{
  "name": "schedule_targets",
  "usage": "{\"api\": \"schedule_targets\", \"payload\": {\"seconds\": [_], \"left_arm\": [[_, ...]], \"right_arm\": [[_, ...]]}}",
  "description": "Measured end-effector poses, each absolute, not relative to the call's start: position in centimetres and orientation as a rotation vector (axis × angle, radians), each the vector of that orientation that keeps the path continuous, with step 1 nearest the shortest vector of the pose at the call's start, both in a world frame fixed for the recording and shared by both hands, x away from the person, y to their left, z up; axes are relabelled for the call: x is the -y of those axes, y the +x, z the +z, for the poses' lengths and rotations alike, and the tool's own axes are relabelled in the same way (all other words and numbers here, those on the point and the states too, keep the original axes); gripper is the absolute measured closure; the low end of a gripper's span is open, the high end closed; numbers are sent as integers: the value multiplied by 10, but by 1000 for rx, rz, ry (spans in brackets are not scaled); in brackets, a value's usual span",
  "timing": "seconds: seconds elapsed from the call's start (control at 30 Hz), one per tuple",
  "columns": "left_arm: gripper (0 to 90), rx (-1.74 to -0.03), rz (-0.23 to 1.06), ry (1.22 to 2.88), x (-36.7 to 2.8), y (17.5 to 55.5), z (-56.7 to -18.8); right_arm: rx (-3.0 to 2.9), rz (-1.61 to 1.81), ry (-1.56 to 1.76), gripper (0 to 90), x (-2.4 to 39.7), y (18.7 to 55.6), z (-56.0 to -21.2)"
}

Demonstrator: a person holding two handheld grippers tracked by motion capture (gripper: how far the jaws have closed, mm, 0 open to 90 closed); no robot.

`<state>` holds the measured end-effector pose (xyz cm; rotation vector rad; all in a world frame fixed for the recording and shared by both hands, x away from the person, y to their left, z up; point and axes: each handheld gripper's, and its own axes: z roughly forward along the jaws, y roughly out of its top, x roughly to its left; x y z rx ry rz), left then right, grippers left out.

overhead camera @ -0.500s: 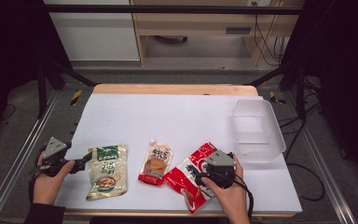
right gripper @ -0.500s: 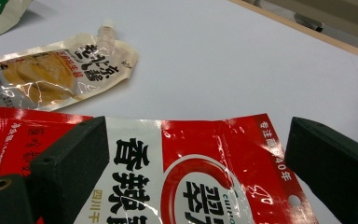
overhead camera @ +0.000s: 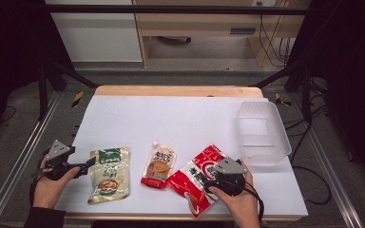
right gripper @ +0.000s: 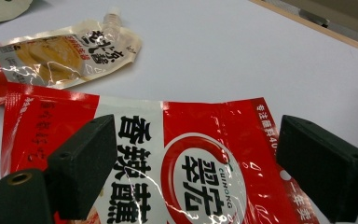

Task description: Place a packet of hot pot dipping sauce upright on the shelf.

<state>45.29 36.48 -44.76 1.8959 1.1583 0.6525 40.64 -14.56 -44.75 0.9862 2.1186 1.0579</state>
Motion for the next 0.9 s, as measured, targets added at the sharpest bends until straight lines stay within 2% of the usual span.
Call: {"api": "schedule_targets", "payload": {"seconds": [0.43,0.7,0.9], "left_arm": [[64,-1128,611,1951,-360,457,-452],[89,-1139,561,1991,-358,465,-460],[139,-1137,507,2036,-353,471,-466]], "right_arm": [[-2127,1063,1016,153,149,411,-450],[-2152,1047,1015,149,146,412,-452],[-2162,1044,1014,149,145,412,-454]]}}
